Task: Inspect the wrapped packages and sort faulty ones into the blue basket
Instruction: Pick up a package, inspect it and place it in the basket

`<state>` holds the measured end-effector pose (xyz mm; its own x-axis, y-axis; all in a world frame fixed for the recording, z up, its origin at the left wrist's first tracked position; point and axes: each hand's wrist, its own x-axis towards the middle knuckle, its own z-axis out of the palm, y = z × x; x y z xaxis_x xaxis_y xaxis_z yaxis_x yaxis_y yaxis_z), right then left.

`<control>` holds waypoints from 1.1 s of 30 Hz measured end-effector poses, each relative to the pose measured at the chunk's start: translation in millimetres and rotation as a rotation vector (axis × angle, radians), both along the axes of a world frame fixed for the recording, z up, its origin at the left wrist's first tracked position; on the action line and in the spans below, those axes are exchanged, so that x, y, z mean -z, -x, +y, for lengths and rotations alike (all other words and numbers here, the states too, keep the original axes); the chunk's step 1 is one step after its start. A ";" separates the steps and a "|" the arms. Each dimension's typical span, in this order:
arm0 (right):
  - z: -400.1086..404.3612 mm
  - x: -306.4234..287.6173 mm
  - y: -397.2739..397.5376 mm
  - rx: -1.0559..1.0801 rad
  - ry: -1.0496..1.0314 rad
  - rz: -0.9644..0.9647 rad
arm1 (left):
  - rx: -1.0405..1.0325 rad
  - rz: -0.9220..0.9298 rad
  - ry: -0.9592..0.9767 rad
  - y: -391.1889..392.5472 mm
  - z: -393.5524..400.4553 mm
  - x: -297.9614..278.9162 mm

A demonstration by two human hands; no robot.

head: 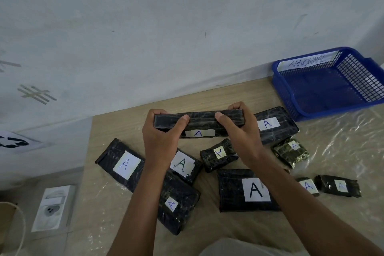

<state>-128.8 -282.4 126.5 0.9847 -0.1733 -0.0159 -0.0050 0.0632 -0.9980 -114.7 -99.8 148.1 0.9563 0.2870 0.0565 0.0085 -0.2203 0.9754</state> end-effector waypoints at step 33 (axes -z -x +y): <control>17.0 -14.4 -3.4 0.179 -0.245 -0.084 | 0.316 -0.060 0.028 -9.9 -57.6 -8.2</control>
